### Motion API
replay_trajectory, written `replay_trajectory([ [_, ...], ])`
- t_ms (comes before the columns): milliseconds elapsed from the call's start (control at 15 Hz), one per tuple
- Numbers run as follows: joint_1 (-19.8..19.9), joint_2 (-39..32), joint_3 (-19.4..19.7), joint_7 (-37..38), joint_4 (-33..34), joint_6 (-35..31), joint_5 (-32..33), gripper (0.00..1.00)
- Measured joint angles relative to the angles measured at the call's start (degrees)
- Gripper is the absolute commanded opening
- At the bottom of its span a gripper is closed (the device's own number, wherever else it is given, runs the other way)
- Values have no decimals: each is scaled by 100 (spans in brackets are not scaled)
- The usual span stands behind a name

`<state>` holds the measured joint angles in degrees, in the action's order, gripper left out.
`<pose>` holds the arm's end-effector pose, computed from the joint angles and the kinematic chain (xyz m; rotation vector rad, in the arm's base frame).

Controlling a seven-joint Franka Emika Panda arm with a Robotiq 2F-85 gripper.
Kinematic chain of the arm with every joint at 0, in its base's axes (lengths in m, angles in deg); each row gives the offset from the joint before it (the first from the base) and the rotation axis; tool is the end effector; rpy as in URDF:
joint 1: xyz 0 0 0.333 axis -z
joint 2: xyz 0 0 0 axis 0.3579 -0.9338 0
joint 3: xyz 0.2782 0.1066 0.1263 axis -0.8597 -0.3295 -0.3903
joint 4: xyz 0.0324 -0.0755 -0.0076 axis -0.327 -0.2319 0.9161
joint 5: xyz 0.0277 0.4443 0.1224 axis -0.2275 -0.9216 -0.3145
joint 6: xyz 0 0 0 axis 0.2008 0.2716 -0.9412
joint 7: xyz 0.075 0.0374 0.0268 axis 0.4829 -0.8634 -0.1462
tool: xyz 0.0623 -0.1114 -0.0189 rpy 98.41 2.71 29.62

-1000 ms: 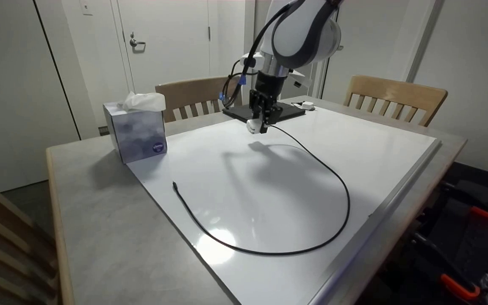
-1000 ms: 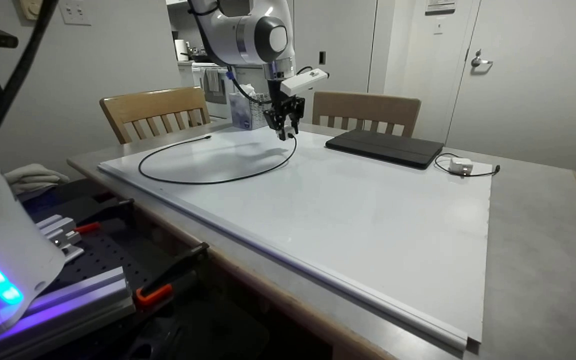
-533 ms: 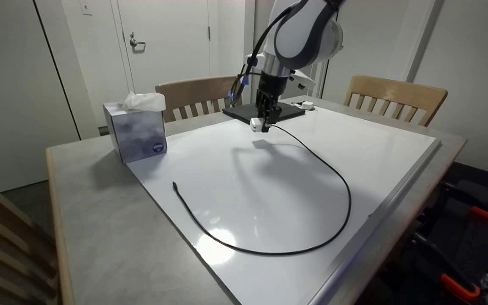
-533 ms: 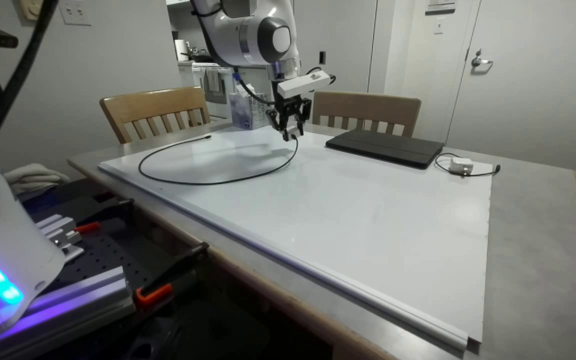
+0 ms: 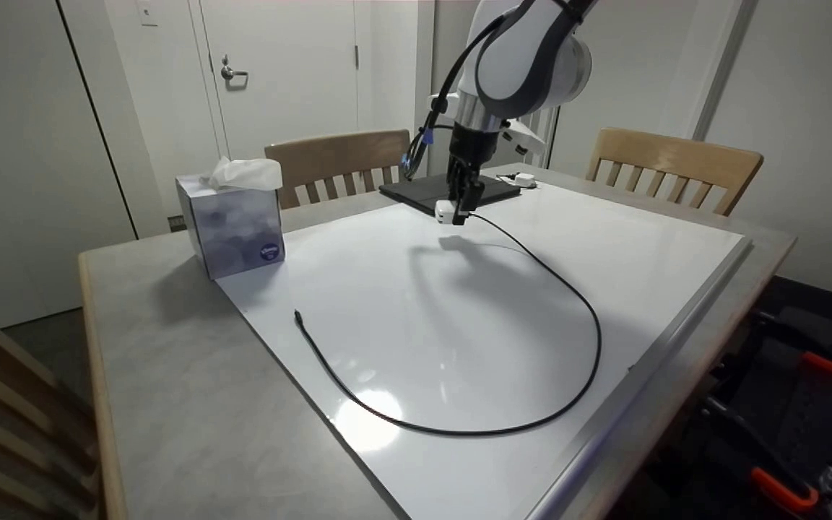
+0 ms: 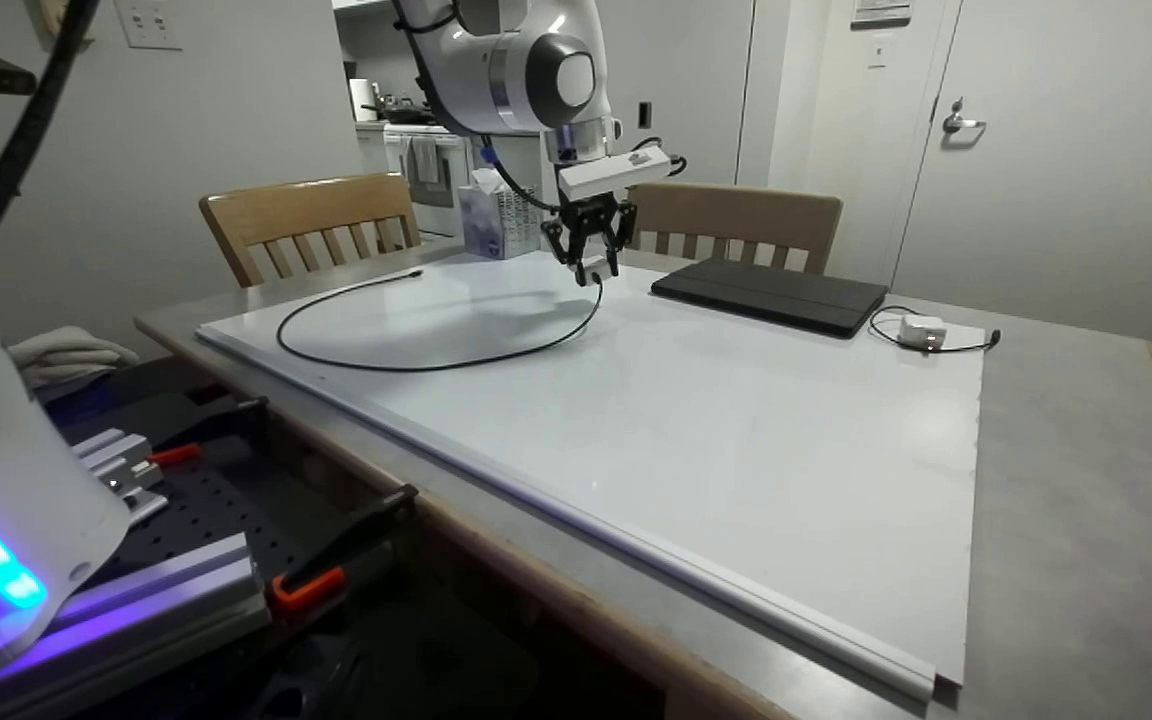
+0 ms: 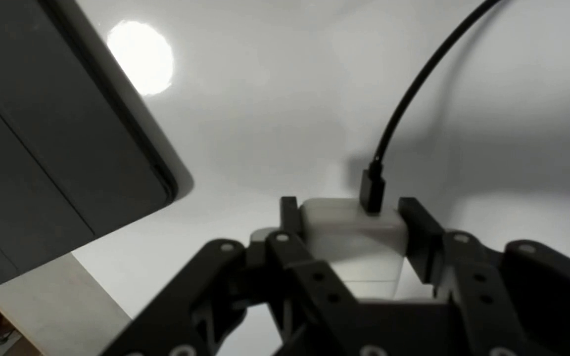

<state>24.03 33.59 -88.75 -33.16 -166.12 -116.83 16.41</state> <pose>0.6698 0.0232 0.1087 2.5830 1.5545 0.2667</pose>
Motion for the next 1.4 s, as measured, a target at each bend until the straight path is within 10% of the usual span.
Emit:
replay_trajectory([
  [867, 289, -1, 861, 3442, -213, -478, -24, 27],
  [933, 362, -1, 955, 3649, -292, -581, -32, 52],
  [1267, 387, -6, 915, 3686, -304, -601, 23, 52],
  [1333, 382, -7, 910, 3687, -304, -601, 23, 27],
  [1400, 383, -6, 910, 3687, -304, -601, 23, 27],
])
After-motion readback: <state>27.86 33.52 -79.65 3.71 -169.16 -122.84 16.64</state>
